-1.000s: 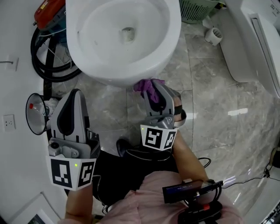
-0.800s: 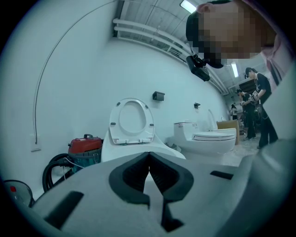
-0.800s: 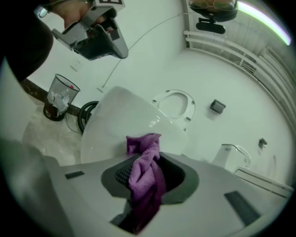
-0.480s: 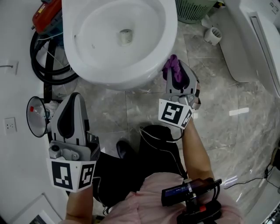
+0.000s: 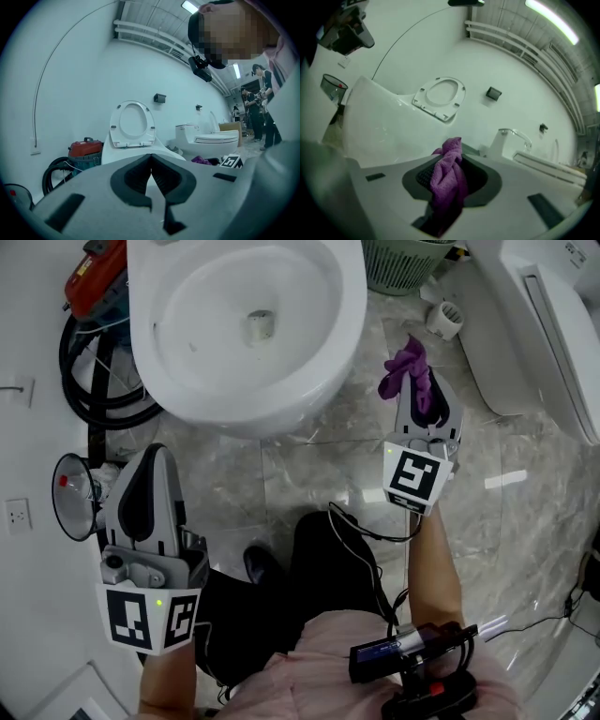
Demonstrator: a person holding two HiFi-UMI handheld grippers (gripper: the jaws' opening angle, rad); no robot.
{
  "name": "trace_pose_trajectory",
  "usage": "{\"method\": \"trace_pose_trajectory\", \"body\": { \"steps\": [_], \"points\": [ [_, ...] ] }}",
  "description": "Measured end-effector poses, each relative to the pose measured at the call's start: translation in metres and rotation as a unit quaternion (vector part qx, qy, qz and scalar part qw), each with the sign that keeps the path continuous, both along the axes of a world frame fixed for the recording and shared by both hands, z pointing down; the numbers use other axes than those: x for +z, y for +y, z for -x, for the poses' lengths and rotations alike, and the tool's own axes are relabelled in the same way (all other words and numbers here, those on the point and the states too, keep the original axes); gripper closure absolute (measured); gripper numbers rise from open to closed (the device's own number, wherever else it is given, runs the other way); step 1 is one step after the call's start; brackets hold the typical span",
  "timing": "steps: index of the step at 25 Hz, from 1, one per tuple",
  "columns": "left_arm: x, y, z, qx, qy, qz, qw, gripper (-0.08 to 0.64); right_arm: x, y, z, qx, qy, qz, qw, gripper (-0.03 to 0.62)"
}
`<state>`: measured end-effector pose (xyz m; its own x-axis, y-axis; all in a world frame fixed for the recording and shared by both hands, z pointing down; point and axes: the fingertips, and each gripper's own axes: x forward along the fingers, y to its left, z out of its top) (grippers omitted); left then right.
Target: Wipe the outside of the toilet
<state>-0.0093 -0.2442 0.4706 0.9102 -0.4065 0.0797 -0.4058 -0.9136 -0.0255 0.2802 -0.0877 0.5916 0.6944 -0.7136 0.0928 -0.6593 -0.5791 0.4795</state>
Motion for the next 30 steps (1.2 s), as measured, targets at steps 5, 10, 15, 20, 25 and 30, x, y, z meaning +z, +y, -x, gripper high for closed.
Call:
{"method": "trace_pose_trajectory", "body": {
  "steps": [5, 10, 15, 20, 25, 30],
  "points": [
    [0.002, 0.006, 0.001, 0.011, 0.002, 0.001, 0.9999, 0.552, 0.121, 0.061, 0.034, 0.015, -0.217, 0.020, 0.976, 0.485],
    [0.008, 0.009, 0.000, 0.012, -0.005, 0.003, 0.9999, 0.552, 0.240, 0.106, 0.061, 0.028, -0.387, 0.087, 0.918, 0.359],
    [0.013, 0.005, 0.003, 0.009, -0.007, 0.008, 0.9999, 0.552, 0.240, 0.116, 0.080, 0.035, -0.401, 0.108, 0.909, 0.228],
    [0.016, 0.006, 0.001, 0.012, -0.010, 0.010, 0.9998, 0.552, 0.282, 0.135, 0.097, 0.110, -0.471, 0.089, 0.871, 0.222],
    [0.018, 0.004, 0.003, 0.008, -0.014, 0.014, 0.9998, 0.552, 0.323, 0.145, 0.092, 0.158, -0.491, 0.108, 0.850, 0.242],
    [0.017, 0.000, 0.008, 0.001, -0.014, 0.015, 0.9998, 0.552, 0.333, 0.162, 0.095, 0.191, -0.486, 0.125, 0.844, 0.549]
  ]
}}
